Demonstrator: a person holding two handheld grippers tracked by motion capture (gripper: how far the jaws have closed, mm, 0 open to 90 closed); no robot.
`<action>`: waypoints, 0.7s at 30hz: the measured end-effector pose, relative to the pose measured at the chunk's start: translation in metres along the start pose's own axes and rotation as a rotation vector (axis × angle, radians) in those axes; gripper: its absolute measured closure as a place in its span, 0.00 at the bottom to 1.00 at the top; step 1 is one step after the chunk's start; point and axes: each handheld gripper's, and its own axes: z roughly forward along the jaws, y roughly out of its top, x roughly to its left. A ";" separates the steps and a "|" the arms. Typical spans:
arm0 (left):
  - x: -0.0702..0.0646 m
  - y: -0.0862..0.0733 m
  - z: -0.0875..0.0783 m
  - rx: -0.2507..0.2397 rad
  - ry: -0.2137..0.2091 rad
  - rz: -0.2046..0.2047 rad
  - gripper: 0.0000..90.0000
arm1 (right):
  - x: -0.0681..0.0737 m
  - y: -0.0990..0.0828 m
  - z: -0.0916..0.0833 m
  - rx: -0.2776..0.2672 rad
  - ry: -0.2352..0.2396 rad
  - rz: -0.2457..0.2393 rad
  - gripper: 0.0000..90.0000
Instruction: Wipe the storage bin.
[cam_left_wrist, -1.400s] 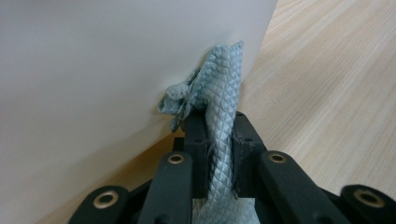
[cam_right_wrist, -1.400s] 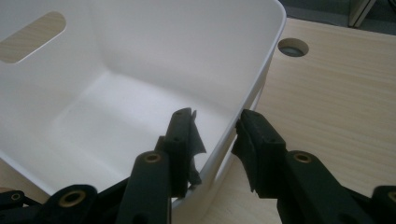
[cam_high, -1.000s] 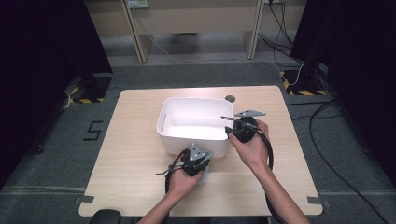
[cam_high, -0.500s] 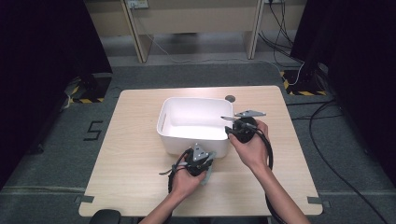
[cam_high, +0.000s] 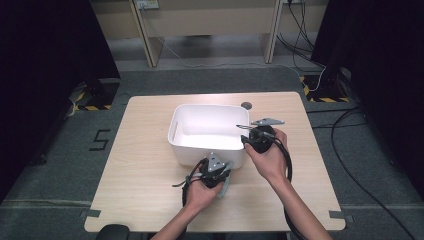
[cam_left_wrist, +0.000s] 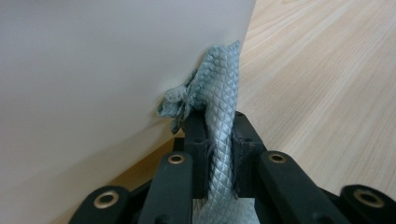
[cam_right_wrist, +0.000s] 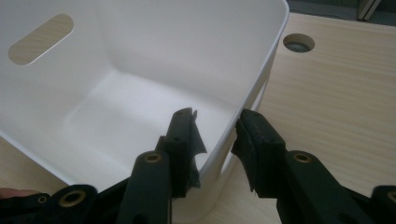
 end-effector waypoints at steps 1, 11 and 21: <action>0.000 0.001 -0.001 -0.001 0.000 0.004 0.89 | 0.000 0.000 0.000 0.001 -0.002 -0.001 0.74; -0.002 0.008 -0.009 -0.031 -0.002 0.007 0.89 | 0.000 0.000 0.000 -0.002 -0.002 -0.003 0.74; -0.004 0.020 -0.021 -0.074 -0.004 0.009 0.89 | 0.000 0.000 0.000 -0.003 -0.004 -0.003 0.74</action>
